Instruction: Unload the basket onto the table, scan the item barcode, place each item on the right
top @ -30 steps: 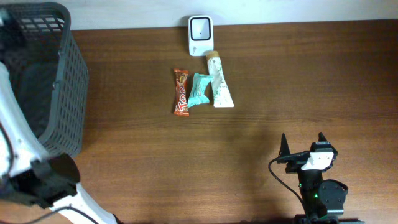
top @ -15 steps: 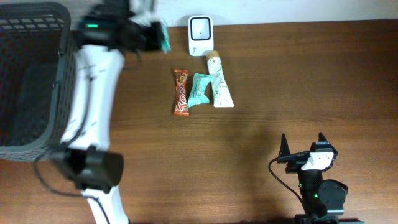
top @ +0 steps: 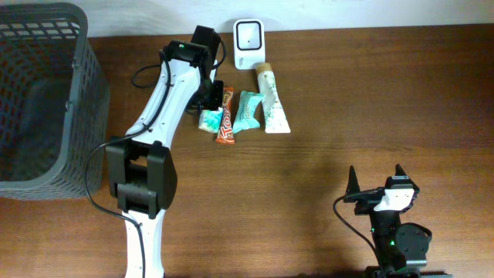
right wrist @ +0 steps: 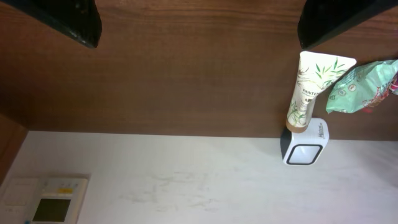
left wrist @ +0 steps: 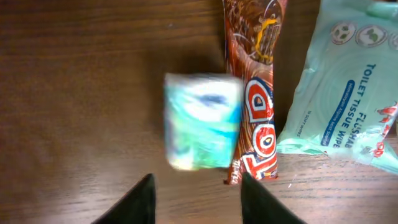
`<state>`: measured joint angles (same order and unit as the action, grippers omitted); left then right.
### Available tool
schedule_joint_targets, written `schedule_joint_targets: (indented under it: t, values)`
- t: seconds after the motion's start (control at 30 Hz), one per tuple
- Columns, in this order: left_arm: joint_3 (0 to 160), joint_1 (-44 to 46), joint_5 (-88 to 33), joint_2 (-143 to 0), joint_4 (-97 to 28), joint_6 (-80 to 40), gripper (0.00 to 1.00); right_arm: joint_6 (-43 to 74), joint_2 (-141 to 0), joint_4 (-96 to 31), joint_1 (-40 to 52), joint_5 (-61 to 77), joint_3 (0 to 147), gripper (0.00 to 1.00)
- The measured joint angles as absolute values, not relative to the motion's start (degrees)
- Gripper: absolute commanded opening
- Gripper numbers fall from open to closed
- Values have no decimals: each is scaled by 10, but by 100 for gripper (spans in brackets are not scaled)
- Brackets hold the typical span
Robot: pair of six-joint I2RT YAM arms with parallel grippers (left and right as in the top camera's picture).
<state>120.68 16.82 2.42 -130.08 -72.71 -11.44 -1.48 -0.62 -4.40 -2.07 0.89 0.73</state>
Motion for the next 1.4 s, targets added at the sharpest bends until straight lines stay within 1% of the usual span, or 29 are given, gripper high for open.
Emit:
schedule_joint_targets:
  t: [0.03,0.07,0.1,0.3,0.37,0.47,0.63,0.73,0.83,0.93,1.0,1.2,1.4]
  values:
    - [1211,168,24,-1301,-736,-116,68,-15,-6,-44,-21,9,7,99]
    - [1238,168,24,-1306,-757,-115,99,-15,-6,-44,-21,9,7,99]
    - [1267,168,24,-1308,-774,-115,99,-15,-6,-44,-21,9,7,99]
    - [1638,168,24,-1310,-893,-116,99,-15,-6,-44,-21,9,7,99]
    - [1719,168,24,-1310,-922,-116,99,-15,-6,-44,-21,9,7,99]
    - [1778,168,24,-1306,-942,-116,99,-15,-6,-44,-21,9,7,99]
    - [1788,155,24,-1306,-947,-116,99,-15,-6,-44,-21,9,7,99]
    - [1788,111,23,-1306,-947,-134,99,-15,-6,-44,-21,9,7,99]
    - [1788,48,22,-1289,-945,-158,99,-15,-6,-44,-21,9,7,99]
    - [1788,-18,23,-1234,-945,-172,99,-15,-6,-44,-21,9,7,99]
    - [1789,-40,24,-1195,-946,-176,99,-15,-6,-44,-21,9,7,99]
    - [1797,-56,22,-1175,-956,-178,99,-15,-6,-44,-21,9,7,98]
    - [1769,-56,-15,-1175,-967,-173,99,-15,-6,-44,-21,9,7,99]
